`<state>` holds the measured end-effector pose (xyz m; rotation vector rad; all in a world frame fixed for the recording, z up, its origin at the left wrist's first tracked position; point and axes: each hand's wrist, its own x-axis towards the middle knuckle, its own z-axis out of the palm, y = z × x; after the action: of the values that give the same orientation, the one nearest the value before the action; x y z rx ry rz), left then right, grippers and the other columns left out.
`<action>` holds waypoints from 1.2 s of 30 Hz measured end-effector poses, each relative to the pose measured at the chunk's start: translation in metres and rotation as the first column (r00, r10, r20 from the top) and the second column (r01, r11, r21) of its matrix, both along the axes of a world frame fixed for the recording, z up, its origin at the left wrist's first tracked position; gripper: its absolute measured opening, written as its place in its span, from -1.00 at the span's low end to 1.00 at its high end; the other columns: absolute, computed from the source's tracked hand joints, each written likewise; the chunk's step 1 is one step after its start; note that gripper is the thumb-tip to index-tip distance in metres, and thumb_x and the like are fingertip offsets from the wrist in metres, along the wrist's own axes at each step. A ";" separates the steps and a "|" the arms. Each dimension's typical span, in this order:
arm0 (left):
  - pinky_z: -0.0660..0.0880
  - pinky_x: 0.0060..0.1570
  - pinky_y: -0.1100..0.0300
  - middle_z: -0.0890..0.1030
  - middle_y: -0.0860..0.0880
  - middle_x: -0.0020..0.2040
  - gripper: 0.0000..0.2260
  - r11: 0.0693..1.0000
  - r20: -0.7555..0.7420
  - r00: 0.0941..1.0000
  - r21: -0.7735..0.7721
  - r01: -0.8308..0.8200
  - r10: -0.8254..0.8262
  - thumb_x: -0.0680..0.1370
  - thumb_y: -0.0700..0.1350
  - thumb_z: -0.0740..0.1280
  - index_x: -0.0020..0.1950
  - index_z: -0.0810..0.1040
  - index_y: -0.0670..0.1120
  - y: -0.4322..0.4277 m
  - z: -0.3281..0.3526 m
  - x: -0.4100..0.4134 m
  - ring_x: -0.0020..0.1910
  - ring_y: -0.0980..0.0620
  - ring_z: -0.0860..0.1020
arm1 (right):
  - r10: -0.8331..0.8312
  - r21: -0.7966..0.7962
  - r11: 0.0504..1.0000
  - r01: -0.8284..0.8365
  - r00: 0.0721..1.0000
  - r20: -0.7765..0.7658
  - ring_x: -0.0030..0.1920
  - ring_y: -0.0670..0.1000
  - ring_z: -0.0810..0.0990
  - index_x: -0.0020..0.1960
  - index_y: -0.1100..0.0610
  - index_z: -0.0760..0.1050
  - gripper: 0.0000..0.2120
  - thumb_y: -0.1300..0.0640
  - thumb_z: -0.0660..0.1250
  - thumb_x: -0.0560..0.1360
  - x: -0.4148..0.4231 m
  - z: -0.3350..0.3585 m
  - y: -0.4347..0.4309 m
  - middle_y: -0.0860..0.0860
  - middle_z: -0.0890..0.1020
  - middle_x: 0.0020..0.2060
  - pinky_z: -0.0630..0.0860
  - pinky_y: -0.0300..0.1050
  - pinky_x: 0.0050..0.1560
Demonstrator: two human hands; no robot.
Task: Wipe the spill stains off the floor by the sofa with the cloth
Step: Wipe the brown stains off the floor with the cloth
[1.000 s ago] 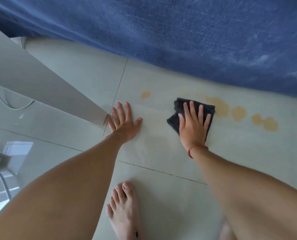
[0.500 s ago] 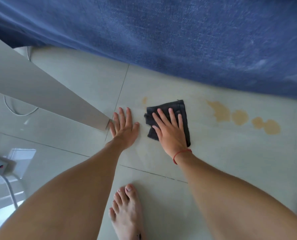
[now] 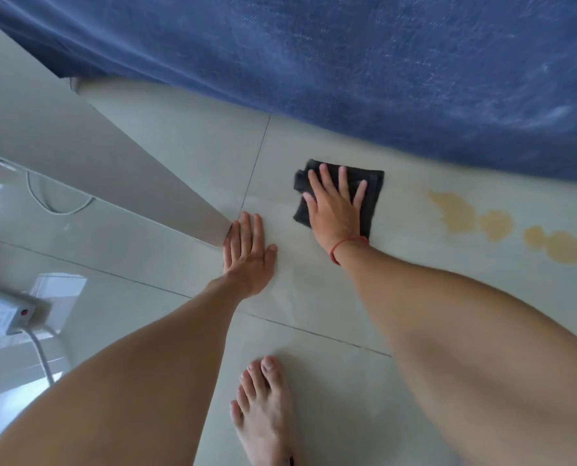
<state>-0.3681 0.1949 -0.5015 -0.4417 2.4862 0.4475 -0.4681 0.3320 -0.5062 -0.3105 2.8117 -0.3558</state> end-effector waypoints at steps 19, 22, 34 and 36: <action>-0.32 0.50 0.07 -0.34 -0.04 0.57 -0.41 0.999 -0.026 0.999 0.018 -0.031 0.032 0.66 0.04 -0.06 0.57 -0.32 -0.03 0.000 -0.001 0.001 0.56 -0.04 -0.32 | -0.265 0.022 0.964 0.265 0.964 -0.013 0.55 0.12 -0.02 0.53 -0.06 0.08 -0.54 -0.07 -0.03 0.64 0.035 -0.002 0.056 -0.07 0.12 0.55 -0.14 0.32 0.46; -0.33 0.50 0.07 -0.36 -0.04 0.57 -0.42 1.000 -0.011 1.000 0.010 -0.025 0.025 0.66 0.05 -0.08 0.57 -0.33 -0.03 -0.001 0.000 0.001 0.55 -0.04 -0.33 | -0.195 -0.019 0.981 0.195 0.981 0.000 0.55 0.14 -0.04 0.52 -0.05 0.10 -0.55 -0.07 -0.03 0.64 0.026 -0.004 0.010 -0.07 0.10 0.55 -0.18 0.35 0.44; -0.25 0.53 0.01 -0.23 -0.09 0.60 -0.40 0.983 -0.067 0.983 -0.056 -0.173 0.169 0.64 0.07 0.00 0.60 -0.14 -0.12 0.033 0.021 -0.021 0.58 -0.04 -0.25 | -0.074 -0.027 0.997 0.072 0.994 -0.078 0.41 0.08 0.41 0.35 -0.01 0.44 -0.57 -0.04 0.00 0.56 0.103 -0.006 0.067 -0.08 0.48 0.37 0.22 0.14 0.43; -0.28 0.52 -0.02 -0.26 -0.09 0.59 -0.41 0.995 -0.123 0.991 -0.072 -0.067 0.058 0.65 0.08 -0.04 0.60 -0.19 -0.09 0.051 0.025 -0.034 0.57 -0.05 -0.28 | -0.175 -0.015 0.985 0.174 0.983 -0.056 0.41 0.08 0.40 0.35 -0.01 0.43 -0.55 -0.05 0.00 0.56 0.109 -0.003 0.090 -0.07 0.47 0.38 0.26 0.16 0.41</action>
<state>-0.4025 0.2455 -0.4761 -0.5386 2.6193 0.4172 -0.3594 0.4216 -0.5094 -0.0767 2.9022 -0.4054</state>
